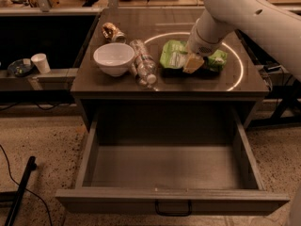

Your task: Place green rice chip bag into top drawer

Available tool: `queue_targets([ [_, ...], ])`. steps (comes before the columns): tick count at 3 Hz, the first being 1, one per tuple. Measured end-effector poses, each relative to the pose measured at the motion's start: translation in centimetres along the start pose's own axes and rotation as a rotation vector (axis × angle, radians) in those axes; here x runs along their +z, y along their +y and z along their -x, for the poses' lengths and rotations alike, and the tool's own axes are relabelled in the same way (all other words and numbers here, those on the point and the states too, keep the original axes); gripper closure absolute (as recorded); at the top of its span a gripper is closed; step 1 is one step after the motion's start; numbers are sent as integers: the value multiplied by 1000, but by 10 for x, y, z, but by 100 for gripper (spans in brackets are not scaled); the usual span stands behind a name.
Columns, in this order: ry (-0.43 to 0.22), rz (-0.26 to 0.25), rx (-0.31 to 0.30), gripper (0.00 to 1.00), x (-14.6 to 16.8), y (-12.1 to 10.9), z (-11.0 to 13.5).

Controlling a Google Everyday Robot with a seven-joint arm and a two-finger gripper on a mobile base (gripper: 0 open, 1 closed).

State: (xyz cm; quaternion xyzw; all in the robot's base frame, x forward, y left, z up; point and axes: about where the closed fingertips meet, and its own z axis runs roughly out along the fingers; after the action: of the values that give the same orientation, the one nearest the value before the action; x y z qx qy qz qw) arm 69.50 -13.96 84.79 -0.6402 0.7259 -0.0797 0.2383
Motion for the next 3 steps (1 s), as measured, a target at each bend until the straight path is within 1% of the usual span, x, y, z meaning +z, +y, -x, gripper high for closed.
queue_targets([
  [1, -13, -14, 0, 76, -4, 3, -1],
  [2, -73, -20, 39, 98, -49, 3, -12],
  [3, -156, -15, 101, 100, -123, 6, -32],
])
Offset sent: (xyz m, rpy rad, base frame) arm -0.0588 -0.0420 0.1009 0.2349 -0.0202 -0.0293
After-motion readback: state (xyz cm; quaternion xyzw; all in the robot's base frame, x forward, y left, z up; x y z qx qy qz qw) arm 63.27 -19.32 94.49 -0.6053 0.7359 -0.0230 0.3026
